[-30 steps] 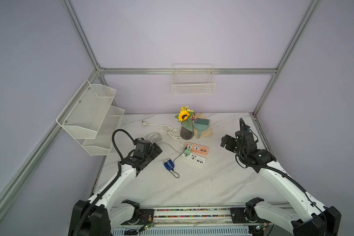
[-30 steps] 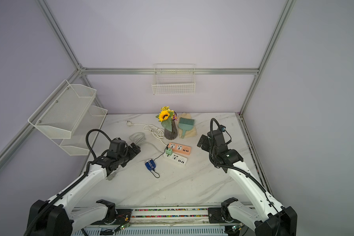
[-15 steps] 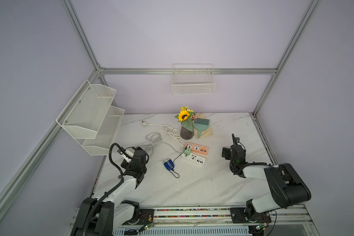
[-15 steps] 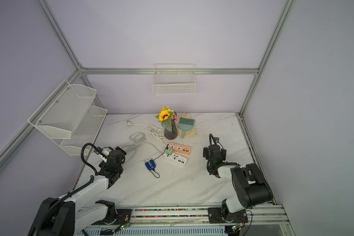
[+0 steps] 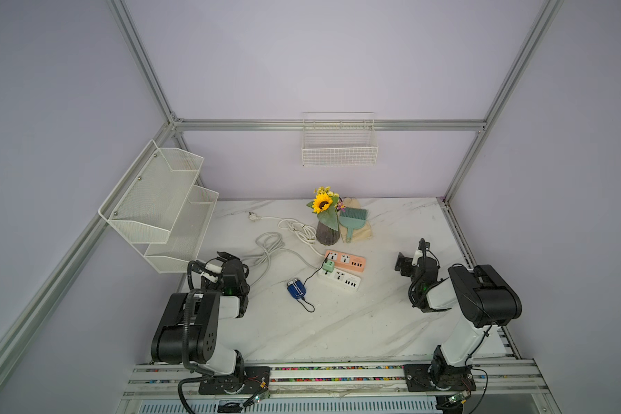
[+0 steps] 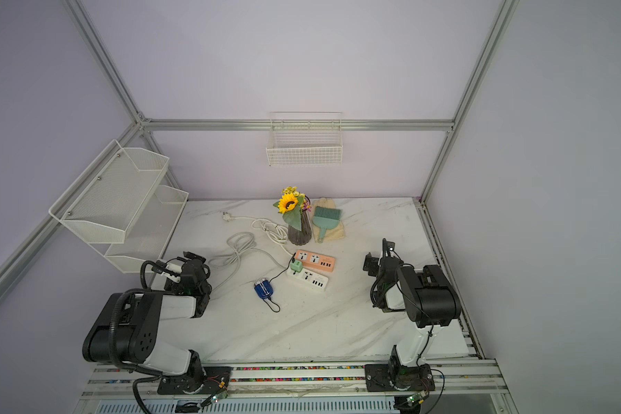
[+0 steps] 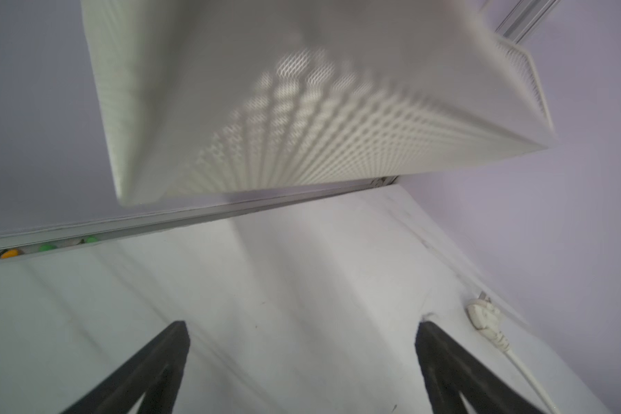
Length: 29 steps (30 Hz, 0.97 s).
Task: Charge the electric shaver
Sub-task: Reset both arms
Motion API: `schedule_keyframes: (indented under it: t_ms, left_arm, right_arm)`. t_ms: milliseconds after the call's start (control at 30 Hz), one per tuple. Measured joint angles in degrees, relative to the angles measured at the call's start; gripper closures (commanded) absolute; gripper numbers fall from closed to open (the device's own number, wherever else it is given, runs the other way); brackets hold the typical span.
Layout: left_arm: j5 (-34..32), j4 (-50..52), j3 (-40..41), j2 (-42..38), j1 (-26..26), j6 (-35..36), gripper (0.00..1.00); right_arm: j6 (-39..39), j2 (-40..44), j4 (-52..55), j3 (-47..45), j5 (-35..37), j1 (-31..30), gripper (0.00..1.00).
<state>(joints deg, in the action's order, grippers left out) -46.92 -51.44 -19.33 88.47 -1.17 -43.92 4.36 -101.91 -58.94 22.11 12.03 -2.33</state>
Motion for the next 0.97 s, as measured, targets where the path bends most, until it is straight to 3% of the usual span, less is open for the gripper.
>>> schedule_keyframes:
  t_ms: [600, 633, 767, 967]
  left_arm:
    - [0.5, -0.5, -0.5, 1.4, 0.1, 0.0, 0.00]
    - [0.3, -0.7, -0.4, 1.4, 0.1, 7.3, 0.00]
    - [18.6, -1.3, -0.2, 1.4, -0.2, 25.9, 0.00]
    - [28.9, -2.0, -0.2, 1.4, -0.2, 35.3, 0.00]
  right_arm:
    - [0.9, -0.1, 0.0, 3.1, 5.1, -0.5, 0.03]
    - [0.9, -0.1, 0.0, 3.1, 5.1, -0.5, 0.03]
    - [0.9, -0.1, 0.0, 3.1, 5.1, -0.5, 0.03]
    - [0.9, -0.1, 0.1, 3.2, 5.1, -0.5, 0.03]
